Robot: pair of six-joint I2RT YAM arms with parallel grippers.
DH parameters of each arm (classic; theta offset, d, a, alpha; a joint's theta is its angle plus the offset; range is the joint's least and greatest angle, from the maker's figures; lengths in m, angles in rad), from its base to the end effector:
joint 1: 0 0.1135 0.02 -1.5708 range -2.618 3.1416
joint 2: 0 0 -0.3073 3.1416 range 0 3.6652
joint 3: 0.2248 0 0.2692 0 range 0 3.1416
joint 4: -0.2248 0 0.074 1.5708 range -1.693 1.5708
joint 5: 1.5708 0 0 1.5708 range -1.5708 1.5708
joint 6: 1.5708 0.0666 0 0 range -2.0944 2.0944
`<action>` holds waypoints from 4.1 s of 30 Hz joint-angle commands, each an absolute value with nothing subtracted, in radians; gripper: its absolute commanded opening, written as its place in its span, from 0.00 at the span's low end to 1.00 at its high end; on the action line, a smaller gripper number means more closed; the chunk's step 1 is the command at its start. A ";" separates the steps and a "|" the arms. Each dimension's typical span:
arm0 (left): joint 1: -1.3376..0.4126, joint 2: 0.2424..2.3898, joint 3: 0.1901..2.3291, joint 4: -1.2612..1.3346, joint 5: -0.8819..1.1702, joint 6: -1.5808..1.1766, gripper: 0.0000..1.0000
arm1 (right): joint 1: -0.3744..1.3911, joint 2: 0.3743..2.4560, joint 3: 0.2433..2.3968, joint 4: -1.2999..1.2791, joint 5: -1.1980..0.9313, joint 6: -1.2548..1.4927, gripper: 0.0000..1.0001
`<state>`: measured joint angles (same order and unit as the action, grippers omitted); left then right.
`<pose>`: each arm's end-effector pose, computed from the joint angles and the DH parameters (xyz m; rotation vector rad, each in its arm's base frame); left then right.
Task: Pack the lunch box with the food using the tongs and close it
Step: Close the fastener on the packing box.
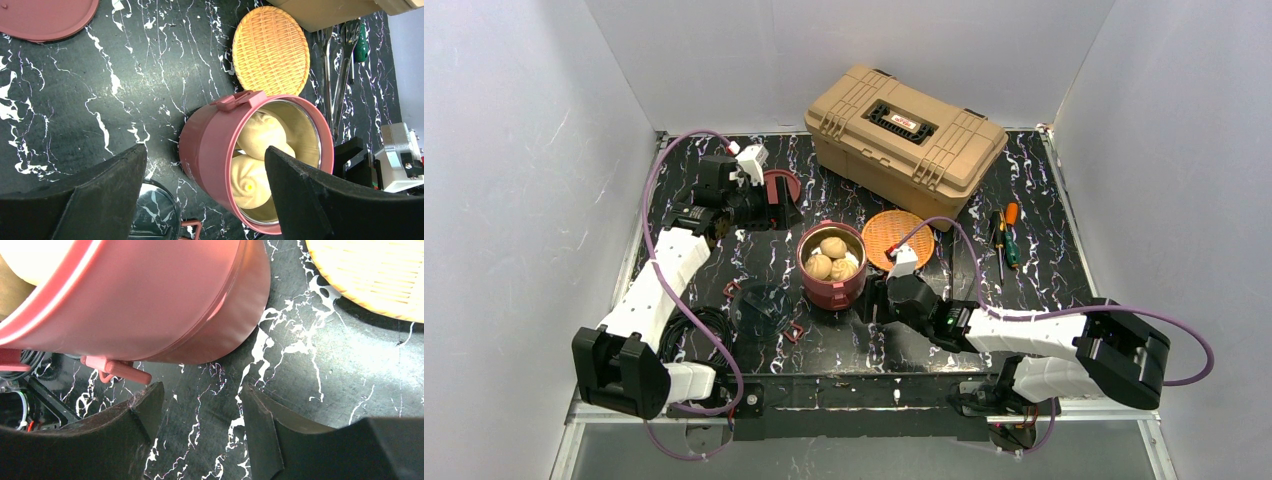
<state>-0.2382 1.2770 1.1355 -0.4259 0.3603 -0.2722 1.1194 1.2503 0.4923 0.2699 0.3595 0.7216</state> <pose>0.2998 -0.0970 0.3568 0.1794 2.1672 -0.6810 0.1412 0.2376 0.2044 -0.1905 2.1088 0.7757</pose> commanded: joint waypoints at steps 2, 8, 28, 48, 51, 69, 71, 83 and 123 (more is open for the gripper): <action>-0.236 1.269 1.130 -0.426 0.380 -0.269 0.86 | 1.124 1.248 0.484 0.339 0.306 0.665 0.68; -0.236 1.296 1.134 -0.413 0.418 -0.290 0.86 | 1.151 1.285 0.483 0.374 0.266 0.667 0.70; -0.375 1.381 1.174 -0.513 0.241 -0.189 0.58 | 1.195 1.397 0.528 0.463 0.367 0.795 0.61; -0.474 1.384 1.172 -0.535 0.080 -0.113 0.13 | 1.201 1.445 0.552 0.499 0.446 0.917 0.49; -0.486 1.377 1.169 -0.535 0.055 -0.106 0.06 | 1.201 1.451 0.551 0.503 0.460 0.926 0.49; -0.570 1.269 1.084 -0.443 -0.124 -0.061 0.00 | 1.200 1.475 0.571 0.520 0.497 0.931 0.49; -0.574 1.263 1.077 -0.435 -0.126 -0.060 0.00 | 1.201 1.478 0.572 0.521 0.499 0.931 0.49; -0.581 1.277 1.081 -0.439 -0.125 -0.056 0.00 | 1.201 1.508 0.578 0.558 0.515 0.917 0.48; -0.514 1.419 1.203 -0.569 -0.020 -0.160 0.44 | 1.159 1.074 0.695 -0.042 0.758 0.717 0.80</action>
<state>-0.5301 1.4620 1.1854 -0.5545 -0.0902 -0.1329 1.1950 1.0954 0.5674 0.1261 0.6796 0.8028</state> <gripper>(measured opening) 0.425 0.787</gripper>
